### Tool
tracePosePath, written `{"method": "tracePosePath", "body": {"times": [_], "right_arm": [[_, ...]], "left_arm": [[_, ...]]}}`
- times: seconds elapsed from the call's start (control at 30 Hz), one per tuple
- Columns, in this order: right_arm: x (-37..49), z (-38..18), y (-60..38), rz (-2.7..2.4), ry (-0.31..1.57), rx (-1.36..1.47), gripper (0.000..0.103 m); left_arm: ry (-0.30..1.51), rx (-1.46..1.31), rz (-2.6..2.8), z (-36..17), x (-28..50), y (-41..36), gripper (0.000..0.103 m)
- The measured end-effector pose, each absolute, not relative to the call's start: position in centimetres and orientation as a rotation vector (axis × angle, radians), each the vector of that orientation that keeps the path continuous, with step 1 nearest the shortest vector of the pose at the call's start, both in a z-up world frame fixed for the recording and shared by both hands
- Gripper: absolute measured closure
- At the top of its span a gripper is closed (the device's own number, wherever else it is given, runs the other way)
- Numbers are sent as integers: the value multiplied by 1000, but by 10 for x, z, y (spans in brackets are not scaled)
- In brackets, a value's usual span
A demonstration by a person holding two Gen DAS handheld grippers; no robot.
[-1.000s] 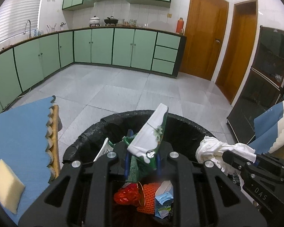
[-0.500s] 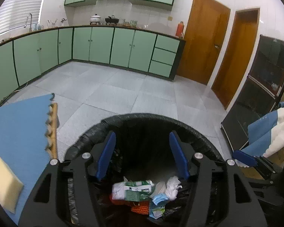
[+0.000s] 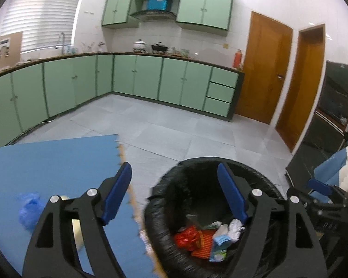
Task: Collect trash
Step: 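Move both open grippers back over the table toward the bag and sponge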
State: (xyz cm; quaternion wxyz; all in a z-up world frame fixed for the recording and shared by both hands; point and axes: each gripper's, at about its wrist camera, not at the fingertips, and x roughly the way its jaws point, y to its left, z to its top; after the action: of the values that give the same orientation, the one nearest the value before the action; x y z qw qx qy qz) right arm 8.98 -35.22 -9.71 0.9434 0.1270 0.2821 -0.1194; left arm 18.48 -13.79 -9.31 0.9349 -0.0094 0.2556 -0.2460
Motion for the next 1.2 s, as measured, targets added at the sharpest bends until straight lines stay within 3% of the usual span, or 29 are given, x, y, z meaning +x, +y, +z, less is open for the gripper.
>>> {"method": "tracePosePath", "body": {"times": [0.33, 0.63, 1.2], "right_arm": [[109, -92, -273, -126, 568, 250, 6], [142, -104, -192, -6, 590, 210, 6], [207, -143, -111, 82, 639, 128, 7]], "left_arm": [[500, -19, -288, -89, 166, -15, 20], [519, 2, -110, -102, 165, 72, 18], [560, 19, -21, -129, 185, 131, 18]]}}
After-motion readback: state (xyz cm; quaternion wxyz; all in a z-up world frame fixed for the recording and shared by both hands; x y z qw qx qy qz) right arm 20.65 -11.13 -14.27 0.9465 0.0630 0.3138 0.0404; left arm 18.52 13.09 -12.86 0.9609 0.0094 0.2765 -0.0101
